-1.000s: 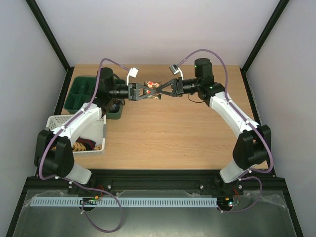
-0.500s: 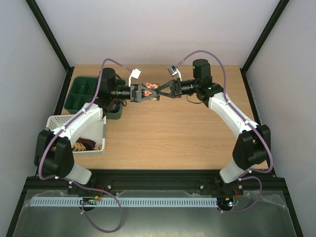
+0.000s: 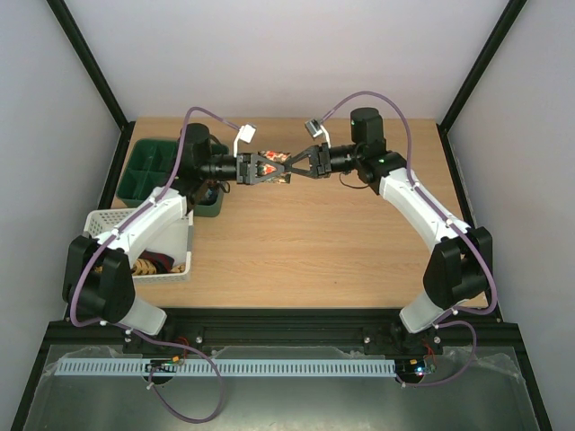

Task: Roll the ties
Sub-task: Pass from the right arm to the left, then place the tie in the storage box.

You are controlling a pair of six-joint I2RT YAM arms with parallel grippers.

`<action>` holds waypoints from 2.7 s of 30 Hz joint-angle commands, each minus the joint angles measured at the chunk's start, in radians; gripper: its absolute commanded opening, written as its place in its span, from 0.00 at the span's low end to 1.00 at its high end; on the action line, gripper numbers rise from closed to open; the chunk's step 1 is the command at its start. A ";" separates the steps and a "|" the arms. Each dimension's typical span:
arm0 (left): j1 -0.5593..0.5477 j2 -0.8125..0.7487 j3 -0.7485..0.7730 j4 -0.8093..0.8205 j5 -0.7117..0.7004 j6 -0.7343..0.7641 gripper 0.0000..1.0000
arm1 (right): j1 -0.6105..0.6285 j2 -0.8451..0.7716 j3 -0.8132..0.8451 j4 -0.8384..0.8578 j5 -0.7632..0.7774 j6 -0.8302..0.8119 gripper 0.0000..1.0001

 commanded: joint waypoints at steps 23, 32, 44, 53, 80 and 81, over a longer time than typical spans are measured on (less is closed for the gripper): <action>0.196 -0.065 0.111 -0.574 0.073 0.598 0.15 | -0.056 -0.093 0.046 -0.241 0.213 -0.328 0.99; 0.476 0.249 0.639 -1.618 -0.187 1.708 0.12 | -0.096 -0.131 0.077 -0.358 0.411 -0.478 0.99; 0.557 0.398 0.750 -1.607 -0.672 2.324 0.09 | -0.122 -0.102 0.084 -0.462 0.423 -0.553 0.99; 0.486 0.500 0.756 -1.482 -0.810 2.421 0.08 | -0.129 -0.094 0.048 -0.445 0.423 -0.534 0.99; 0.356 0.656 0.612 -1.373 -1.044 2.480 0.09 | -0.146 -0.071 0.054 -0.468 0.469 -0.554 0.99; 0.354 0.663 0.610 -1.375 -1.046 2.476 0.09 | -0.146 -0.070 0.057 -0.470 0.473 -0.556 0.99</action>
